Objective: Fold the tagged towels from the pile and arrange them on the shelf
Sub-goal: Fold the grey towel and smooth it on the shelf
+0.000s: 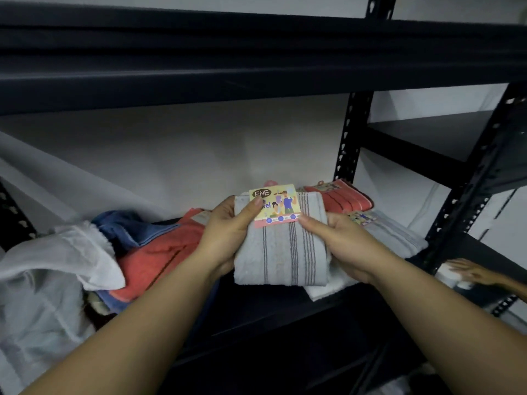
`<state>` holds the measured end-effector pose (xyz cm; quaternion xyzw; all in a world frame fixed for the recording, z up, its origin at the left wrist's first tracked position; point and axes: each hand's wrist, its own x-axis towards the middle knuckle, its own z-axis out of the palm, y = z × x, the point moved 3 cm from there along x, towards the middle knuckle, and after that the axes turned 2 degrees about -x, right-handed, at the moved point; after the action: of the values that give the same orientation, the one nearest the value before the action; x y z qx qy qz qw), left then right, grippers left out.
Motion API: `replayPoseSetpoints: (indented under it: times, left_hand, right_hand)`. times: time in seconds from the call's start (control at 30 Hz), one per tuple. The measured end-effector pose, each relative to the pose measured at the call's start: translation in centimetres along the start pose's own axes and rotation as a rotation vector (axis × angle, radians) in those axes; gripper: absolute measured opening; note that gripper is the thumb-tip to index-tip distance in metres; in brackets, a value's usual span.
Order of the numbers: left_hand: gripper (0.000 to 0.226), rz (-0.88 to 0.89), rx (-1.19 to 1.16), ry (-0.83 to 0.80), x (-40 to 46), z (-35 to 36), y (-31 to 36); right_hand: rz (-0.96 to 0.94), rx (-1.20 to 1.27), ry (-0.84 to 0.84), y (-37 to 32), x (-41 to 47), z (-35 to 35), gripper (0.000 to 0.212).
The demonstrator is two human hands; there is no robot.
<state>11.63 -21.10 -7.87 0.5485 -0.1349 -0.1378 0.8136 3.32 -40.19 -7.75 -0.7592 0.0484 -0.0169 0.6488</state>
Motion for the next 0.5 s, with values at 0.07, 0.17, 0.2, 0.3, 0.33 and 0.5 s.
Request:
replayPoseSetpoints:
  times: [0.07, 0.17, 0.2, 0.3, 0.33, 0.5]
  left_hand:
    - [0.039, 0.015, 0.045, 0.057, 0.7, 1.4, -0.9]
    - [0.033, 0.031, 0.158, 0.132, 1.8, 3.7, -2.3]
    - [0.032, 0.042, 0.238, 0.145, 2.2, 4.3, -2.6]
    - [0.040, -0.009, 0.412, 0.133, 3.9, 6.1, -4.1]
    - [0.042, -0.060, 0.394, 0.116, 4.4, 6.6, -4.6]
    - [0.024, -0.354, 0.213, -0.029, 6.7, 9.3, -7.0]
  right_hand:
    - [0.015, -0.032, 0.040, 0.9, 0.3, -1.6, 0.035]
    - [-0.005, -0.167, 0.175, 2.3, 1.0, -3.6, 0.049]
    - [-0.020, -0.228, 0.248, 2.5, 1.2, -4.2, 0.052]
    - [-0.059, -0.382, 0.428, 2.4, 1.5, -7.2, 0.040]
    - [-0.051, -0.420, 0.446, 2.4, 1.7, -8.3, 0.039]
    - [0.123, -0.526, 0.362, 3.1, 3.4, -13.7, 0.044]
